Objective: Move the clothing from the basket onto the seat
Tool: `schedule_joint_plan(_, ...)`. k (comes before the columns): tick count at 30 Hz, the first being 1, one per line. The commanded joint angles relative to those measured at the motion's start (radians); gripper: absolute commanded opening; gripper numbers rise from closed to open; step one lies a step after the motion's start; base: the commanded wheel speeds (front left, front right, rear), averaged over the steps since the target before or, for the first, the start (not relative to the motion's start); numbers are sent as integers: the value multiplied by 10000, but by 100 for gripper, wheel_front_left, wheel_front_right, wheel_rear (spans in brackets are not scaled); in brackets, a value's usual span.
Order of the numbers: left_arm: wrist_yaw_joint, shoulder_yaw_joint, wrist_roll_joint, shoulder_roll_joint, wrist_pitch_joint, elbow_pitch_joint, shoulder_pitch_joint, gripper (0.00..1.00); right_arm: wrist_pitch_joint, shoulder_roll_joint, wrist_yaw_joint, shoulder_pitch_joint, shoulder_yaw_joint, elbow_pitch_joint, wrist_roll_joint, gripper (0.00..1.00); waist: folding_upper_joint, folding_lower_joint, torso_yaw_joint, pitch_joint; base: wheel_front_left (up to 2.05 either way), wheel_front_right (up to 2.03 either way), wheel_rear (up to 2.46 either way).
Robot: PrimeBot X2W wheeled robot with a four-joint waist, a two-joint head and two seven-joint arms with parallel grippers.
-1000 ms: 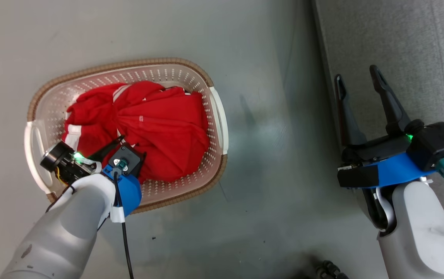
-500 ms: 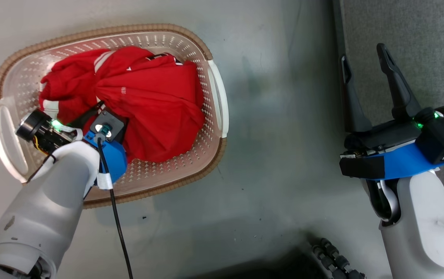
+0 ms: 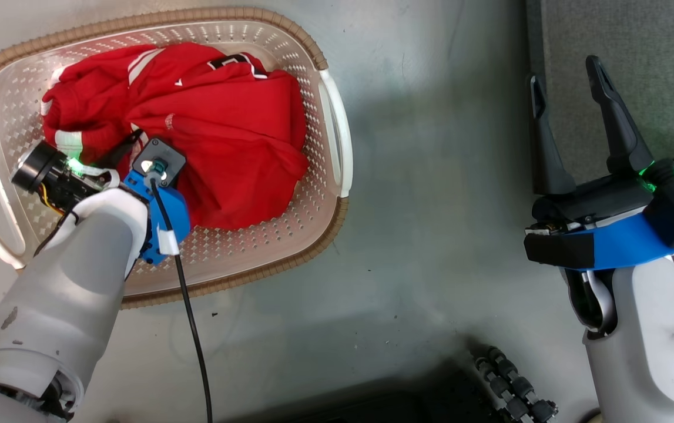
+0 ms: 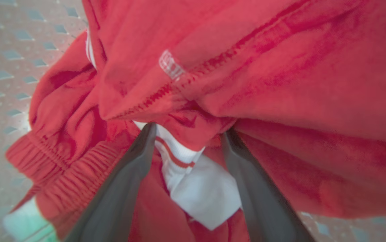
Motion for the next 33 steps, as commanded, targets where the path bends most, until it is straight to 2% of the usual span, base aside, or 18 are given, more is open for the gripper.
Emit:
schedule_joint_plan(1, 35, -32, -31, 6, 77, 10, -212, 100, -35, -24, 4, -212, -6, -56, -49, 100, 0, -1, 14, 43, 0, 0, 0)
schedule_joint_plan(5, 87, -70, -71, -11, 261, 23, -236, 100, -35, -28, 4, -218, 6, -86, -30, 100, 0, -1, 13, 138, 0, 0, 0)
schedule_joint_plan(6, 100, -89, -61, -11, 294, 24, -260, 74, -35, -26, 4, -208, 6, -84, -25, 100, 0, -1, 12, 155, 0, 0, 0)
schedule_joint_plan(7, 119, -110, -59, -10, 322, 26, -280, 35, -35, -24, 4, -196, 8, -85, -24, 100, 0, -1, 10, 165, 0, 0, 0)
schedule_joint_plan(8, 109, -127, -65, -18, 333, 27, -296, 0, -35, -30, 4, -200, -1, -73, -17, 100, 0, -1, 11, 171, 0, 0, 0)
schedule_joint_plan(13, 112, -202, -149, -109, 351, 29, -262, 0, -35, -36, 4, -247, -32, 12, -5, 100, 0, -1, 44, 109, 0, 0, 0)
schedule_joint_plan(20, 71, -314, -232, -378, -201, 21, -156, 0, -35, -71, 4, -280, -79, 56, -20, 100, 0, -1, 215, -294, 0, 0, 0)
schedule_joint_plan(33, 102, -243, -494, -962, -890, -616, 341, 0, -35, -226, 4, 49, -147, 337, -16, 100, 0, -1, 752, -1687, 0, 0, 0)
